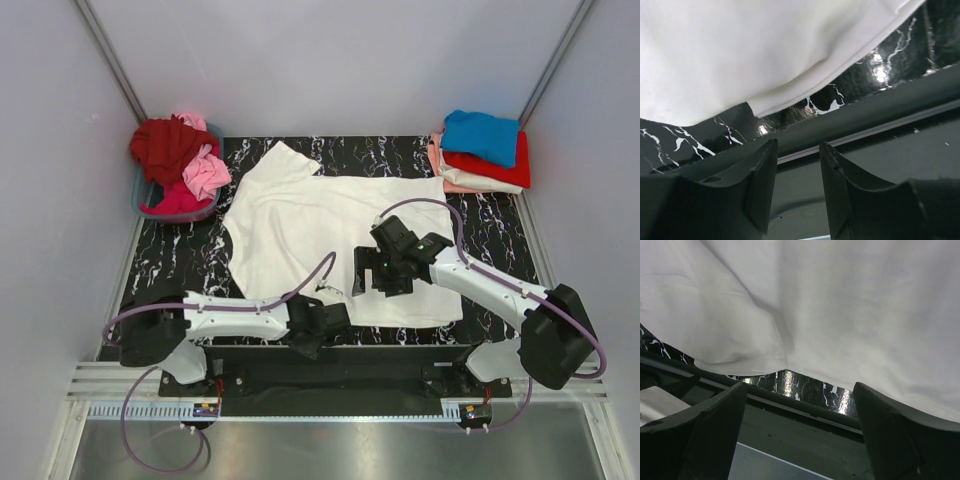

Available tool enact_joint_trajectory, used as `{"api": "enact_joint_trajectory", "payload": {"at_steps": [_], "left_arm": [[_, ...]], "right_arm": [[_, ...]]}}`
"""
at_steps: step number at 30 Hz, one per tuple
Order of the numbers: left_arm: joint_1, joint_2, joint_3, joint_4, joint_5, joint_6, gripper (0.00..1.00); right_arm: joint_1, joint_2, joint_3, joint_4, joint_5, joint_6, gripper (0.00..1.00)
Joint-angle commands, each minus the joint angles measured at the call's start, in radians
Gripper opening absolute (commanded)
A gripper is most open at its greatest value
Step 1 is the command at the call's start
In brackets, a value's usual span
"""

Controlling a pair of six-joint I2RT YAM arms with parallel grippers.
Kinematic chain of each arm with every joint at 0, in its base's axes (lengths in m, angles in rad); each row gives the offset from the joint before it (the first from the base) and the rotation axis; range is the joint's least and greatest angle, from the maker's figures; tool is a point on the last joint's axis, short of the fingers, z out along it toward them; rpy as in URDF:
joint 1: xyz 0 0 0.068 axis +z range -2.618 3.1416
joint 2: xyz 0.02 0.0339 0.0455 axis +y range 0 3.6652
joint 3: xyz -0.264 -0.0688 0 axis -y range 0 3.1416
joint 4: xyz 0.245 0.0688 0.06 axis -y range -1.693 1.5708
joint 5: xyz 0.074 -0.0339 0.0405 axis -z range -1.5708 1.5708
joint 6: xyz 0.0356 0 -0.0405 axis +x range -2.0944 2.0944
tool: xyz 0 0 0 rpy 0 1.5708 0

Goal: Fold and stack the t-shirts
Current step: Flatten the tshirt out

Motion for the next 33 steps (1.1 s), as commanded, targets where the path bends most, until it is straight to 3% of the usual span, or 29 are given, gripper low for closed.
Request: {"api": "enact_joint_trajectory", "payload": {"at_steps": [1,9,18,25,33], "left_arm": [[-0.028,0.047,0.107,-0.057,-0.123,-0.045,0.44],[-0.071,0.115,0.183,-0.169,-0.274,-0.045,0.51],[-0.072,0.225,0.212,-0.157,-0.317,0.031,0.5],[-0.071,0.254,0.215,-0.135,-0.347,0.05,0.48],[-0.071,0.276,0.207,-0.12,-0.344,0.061,0.36]], "right_arm": [[0.002,-0.033,-0.016,0.008,0.018,0.011,0.95],[0.002,-0.027,-0.053,0.048,0.001,0.02,0.95],[0.002,-0.016,-0.062,0.068,-0.022,0.02,0.95],[0.002,-0.01,-0.075,0.079,-0.026,0.021,0.95],[0.002,0.002,-0.079,0.085,-0.031,0.02,0.95]]}}
